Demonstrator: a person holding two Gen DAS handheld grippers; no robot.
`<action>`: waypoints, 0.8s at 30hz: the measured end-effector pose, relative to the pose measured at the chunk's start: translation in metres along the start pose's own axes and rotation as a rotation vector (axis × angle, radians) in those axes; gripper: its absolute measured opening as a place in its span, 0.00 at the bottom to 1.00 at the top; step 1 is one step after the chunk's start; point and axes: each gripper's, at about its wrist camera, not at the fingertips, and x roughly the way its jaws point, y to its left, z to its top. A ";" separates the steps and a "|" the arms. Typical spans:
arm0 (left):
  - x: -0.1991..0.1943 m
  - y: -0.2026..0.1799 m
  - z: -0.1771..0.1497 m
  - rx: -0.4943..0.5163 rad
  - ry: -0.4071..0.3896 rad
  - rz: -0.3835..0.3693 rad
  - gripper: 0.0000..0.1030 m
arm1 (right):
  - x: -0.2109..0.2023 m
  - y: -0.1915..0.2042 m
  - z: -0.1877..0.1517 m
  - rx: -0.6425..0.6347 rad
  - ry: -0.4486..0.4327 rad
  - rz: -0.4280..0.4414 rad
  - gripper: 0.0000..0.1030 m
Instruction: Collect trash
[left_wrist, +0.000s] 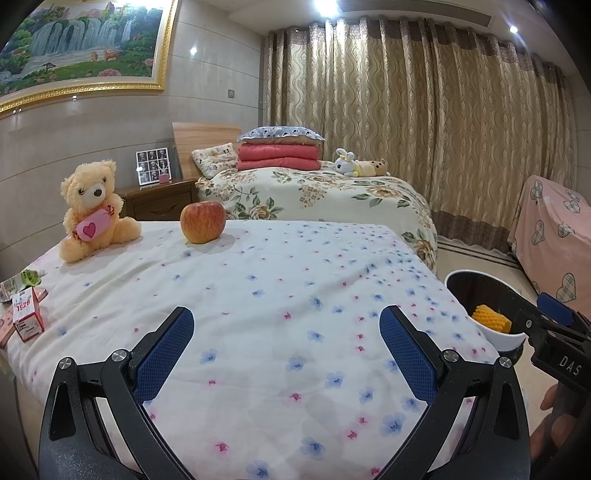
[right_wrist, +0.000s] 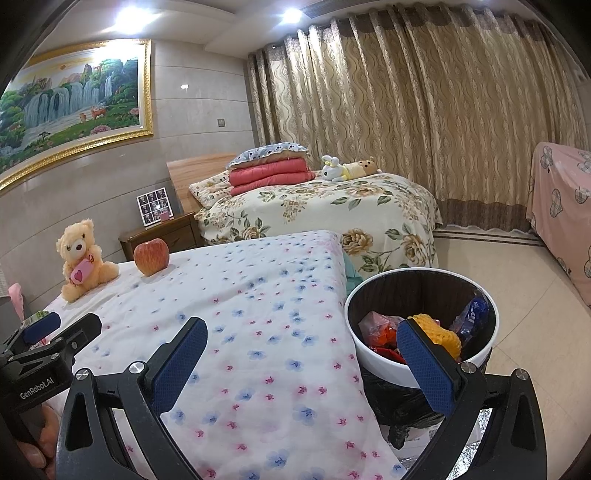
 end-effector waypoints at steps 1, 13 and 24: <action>0.000 0.000 0.000 0.000 0.000 0.000 1.00 | 0.000 0.000 0.000 0.001 0.000 0.000 1.00; 0.003 0.002 0.000 -0.004 0.009 -0.003 1.00 | 0.002 0.004 0.002 0.004 0.011 0.002 1.00; 0.010 0.004 0.000 -0.005 0.024 -0.014 1.00 | 0.009 0.006 0.001 0.007 0.036 0.006 1.00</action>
